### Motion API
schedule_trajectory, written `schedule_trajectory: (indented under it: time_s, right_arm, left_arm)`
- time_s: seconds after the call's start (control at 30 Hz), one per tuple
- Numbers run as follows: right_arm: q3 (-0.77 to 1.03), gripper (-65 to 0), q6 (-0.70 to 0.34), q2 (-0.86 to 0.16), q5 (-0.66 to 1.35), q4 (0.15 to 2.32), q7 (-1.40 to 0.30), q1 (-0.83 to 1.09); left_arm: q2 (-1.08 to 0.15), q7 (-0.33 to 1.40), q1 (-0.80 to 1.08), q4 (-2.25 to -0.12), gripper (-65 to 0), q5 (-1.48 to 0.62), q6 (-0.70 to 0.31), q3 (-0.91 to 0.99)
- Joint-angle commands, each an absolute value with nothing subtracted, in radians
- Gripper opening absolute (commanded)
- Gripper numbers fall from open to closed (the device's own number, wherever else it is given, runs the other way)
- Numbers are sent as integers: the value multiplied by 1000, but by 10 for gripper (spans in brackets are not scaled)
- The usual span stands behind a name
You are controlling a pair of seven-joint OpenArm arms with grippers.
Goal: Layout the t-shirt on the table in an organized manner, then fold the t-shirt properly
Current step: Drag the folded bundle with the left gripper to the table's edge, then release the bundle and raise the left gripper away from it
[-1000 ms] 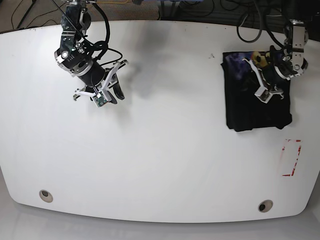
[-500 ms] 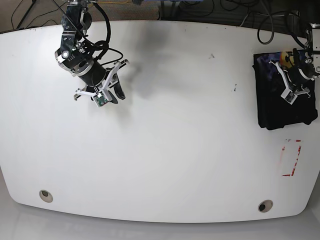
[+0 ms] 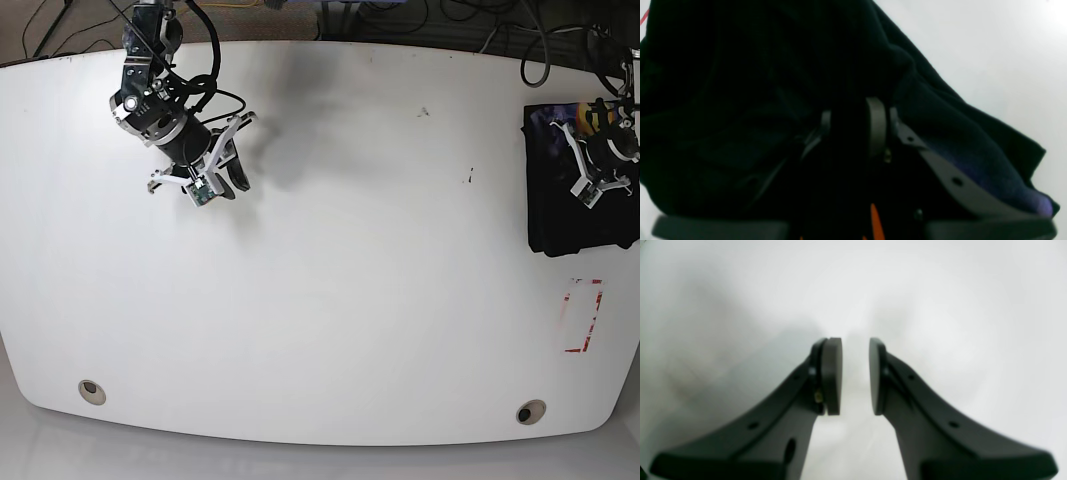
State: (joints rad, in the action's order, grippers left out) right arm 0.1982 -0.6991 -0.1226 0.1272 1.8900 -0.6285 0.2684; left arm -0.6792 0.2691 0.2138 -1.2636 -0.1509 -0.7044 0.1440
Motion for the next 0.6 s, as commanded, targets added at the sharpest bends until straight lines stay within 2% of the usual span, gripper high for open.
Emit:
schedule_trajectory:
  time_s: [0.0, 0.57]
  right_arm:
    - [220, -518, -698, -130, 139, 1929, -604, 275]
    - [249, -520, -698, -127, 139, 1980, -604, 326]
  left_arm:
    - [-714, 360, 226, -1253, -536, -77, -698, 143]
    - [-832, 352, 223, -1162, -536, -84, -698, 143]
